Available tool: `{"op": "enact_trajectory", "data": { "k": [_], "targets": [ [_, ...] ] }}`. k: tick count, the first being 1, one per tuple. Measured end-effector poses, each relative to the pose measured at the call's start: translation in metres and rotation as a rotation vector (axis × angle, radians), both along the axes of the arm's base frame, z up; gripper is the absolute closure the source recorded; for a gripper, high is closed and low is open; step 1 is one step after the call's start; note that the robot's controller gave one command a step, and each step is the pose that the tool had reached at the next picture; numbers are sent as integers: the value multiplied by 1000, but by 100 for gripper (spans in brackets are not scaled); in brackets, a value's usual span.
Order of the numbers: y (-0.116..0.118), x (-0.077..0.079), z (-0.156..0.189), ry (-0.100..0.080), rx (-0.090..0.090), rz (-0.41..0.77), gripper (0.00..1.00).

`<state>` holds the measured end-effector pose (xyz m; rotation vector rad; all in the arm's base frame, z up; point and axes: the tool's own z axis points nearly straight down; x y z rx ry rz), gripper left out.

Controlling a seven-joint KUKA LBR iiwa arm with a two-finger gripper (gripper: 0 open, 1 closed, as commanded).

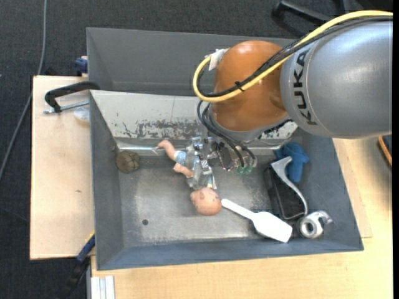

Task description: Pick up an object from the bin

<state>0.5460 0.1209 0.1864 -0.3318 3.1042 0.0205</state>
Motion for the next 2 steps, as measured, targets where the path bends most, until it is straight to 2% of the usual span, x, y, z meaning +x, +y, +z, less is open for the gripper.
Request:
{"op": "enact_trajectory", "data": {
  "k": [1, 2],
  "targets": [
    [-10, -6, 29, 19, -3, -9, 100],
    [-1, 12, 237, -17, 3, 20, 100]
  ]
}}
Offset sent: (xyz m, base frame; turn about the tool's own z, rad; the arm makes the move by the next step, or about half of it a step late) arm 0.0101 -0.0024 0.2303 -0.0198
